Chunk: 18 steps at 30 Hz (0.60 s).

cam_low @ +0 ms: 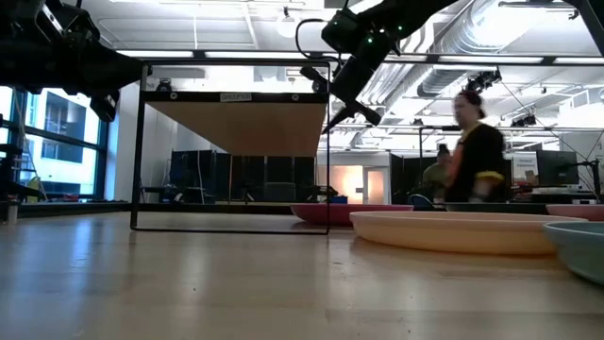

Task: Place and stack plates onto a shelf
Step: Stack the pink plate on top of the black plate on the shelf

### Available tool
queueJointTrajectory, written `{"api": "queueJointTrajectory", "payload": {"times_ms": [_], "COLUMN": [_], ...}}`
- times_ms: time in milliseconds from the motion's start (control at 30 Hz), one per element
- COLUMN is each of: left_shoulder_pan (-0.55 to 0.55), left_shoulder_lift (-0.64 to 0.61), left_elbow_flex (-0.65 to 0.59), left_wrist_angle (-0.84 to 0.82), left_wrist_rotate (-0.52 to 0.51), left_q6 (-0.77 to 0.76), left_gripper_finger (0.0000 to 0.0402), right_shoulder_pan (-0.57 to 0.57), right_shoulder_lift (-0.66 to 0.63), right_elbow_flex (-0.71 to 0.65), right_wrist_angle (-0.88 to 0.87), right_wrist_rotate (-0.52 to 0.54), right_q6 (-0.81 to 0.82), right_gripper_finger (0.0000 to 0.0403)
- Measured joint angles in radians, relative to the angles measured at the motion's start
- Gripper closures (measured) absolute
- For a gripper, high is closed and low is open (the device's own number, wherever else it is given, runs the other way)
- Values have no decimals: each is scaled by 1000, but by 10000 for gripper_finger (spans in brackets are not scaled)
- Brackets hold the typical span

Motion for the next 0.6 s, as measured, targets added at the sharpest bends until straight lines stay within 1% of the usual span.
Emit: {"api": "queueJointTrajectory", "payload": {"times_ms": [133, 267, 400, 500, 600], "left_shoulder_pan": [0, 0, 0, 0, 0], "left_shoulder_lift": [0, 0, 0, 0, 0], "left_elbow_flex": [0, 0, 0, 0, 0], "left_wrist_angle": [0, 0, 0, 0, 0], "left_wrist_rotate": [0, 0, 0, 0, 0], "left_q6": [0, 0, 0, 0, 0], "left_gripper_finger": [401, 401, 401, 401, 401], "right_shoulder_pan": [-19, -47, -61, -47, -26], "right_shoulder_lift": [-2, -33, -90, -137, -212], "right_elbow_flex": [0, -1, -1, -6, -94], "right_wrist_angle": [13, 2, -125, -281, -360], "right_wrist_rotate": [-6, -34, -48, -75, -113], "right_q6": [-66, -155, -303, -488, -576], "right_gripper_finger": [263, 246, 242, 242, 242]}}
